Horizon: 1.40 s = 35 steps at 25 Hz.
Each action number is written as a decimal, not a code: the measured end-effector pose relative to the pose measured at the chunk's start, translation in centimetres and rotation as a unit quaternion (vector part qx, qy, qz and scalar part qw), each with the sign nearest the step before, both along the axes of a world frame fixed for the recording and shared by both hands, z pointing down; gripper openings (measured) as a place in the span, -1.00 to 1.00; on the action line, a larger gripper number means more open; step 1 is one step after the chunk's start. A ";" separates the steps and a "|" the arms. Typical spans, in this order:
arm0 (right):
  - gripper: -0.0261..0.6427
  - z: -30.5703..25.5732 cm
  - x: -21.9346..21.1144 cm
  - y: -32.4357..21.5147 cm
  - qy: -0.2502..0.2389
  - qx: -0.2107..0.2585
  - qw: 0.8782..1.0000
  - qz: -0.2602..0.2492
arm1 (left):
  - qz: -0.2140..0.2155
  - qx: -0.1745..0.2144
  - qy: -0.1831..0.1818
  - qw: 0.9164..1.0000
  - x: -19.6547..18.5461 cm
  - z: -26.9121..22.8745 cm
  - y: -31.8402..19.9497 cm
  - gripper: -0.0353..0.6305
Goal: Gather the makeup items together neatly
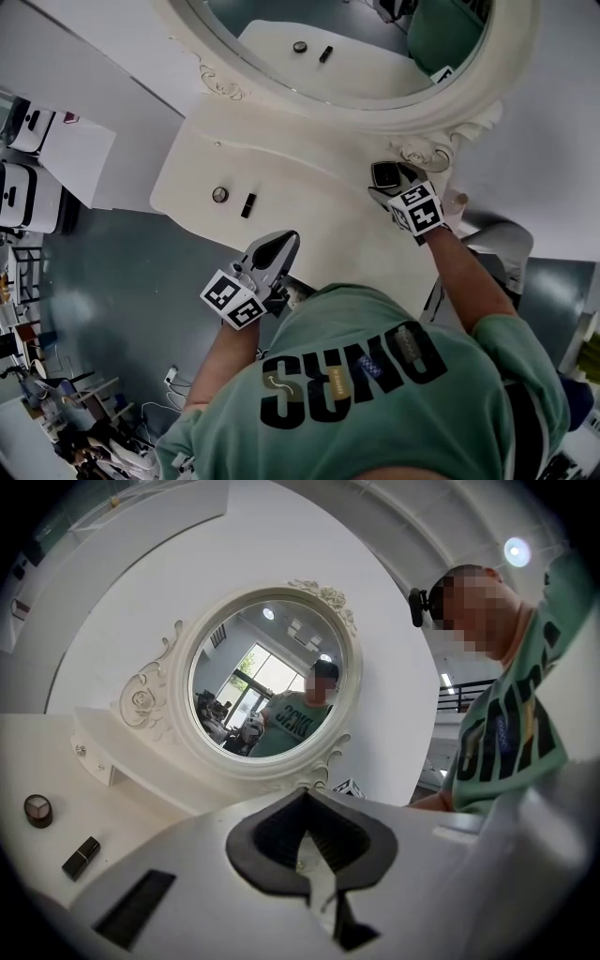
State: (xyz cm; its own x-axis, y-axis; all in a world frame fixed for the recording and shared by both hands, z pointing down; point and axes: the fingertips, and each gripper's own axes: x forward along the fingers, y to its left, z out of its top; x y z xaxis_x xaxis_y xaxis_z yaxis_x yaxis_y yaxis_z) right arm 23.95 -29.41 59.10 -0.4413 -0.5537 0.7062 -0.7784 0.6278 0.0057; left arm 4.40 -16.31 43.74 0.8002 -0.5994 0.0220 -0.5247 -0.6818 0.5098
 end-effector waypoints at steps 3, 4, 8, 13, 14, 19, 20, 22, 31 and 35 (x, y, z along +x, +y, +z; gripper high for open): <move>0.20 0.4 0.6 -0.5 -0.016 -0.008 0.998 0.054 | -0.003 -0.002 0.000 1.000 -0.4 0.2 0.1 -0.89; 0.20 0.5 0.6 -0.7 -0.023 -0.013 0.997 0.067 | -0.003 -0.003 0.001 1.000 -0.5 0.1 0.2 -0.89; 0.20 1.0 0.1 -1.1 -0.038 -0.030 0.995 0.093 | -0.004 -0.002 0.002 1.000 -0.7 0.0 0.3 -0.89; 0.15 2.0 0.7 -1.3 -0.010 -0.031 0.993 0.117 | -0.008 0.000 0.002 1.000 -1.3 -0.1 0.7 -0.89; 0.11 2.0 0.8 -1.3 -0.009 -0.032 0.992 0.120 | -0.011 0.000 0.002 1.000 -1.6 -0.1 0.8 -0.89; 0.10 0.9 -0.5 -0.7 -0.020 -0.031 0.996 0.086 | -0.028 0.002 0.005 1.000 -3.2 -0.3 1.5 -0.89; 0.10 0.4 -1.4 -0.4 -0.023 -0.025 0.997 0.068 | -0.031 0.003 0.005 0.999 -3.6 -0.3 1.6 -0.89; 0.10 -0.4 -3.7 0.3 -0.027 -0.015 0.999 0.025 | -0.040 0.004 0.007 0.999 -4.4 -0.2 1.8 -0.89; 0.10 -0.1 -15.9 4.6 -0.036 0.002 0.988 -0.152 | -0.104 0.001 0.017 0.994 -10.6 1.5 4.6 -0.89; 0.10 1.6 -19.6 6.4 -0.028 -0.006 0.979 -0.204 | -0.132 -0.005 0.022 0.991 -13.1 2.3 6.3 -0.89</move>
State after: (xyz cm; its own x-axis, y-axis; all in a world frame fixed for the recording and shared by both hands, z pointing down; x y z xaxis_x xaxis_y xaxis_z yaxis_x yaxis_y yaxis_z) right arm 4.34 -23.03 60.72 -0.6624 -0.3155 0.6795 -0.4627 0.8856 -0.0398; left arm -8.73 -10.05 46.08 0.6166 -0.7873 -0.0015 -0.6611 -0.5188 0.5420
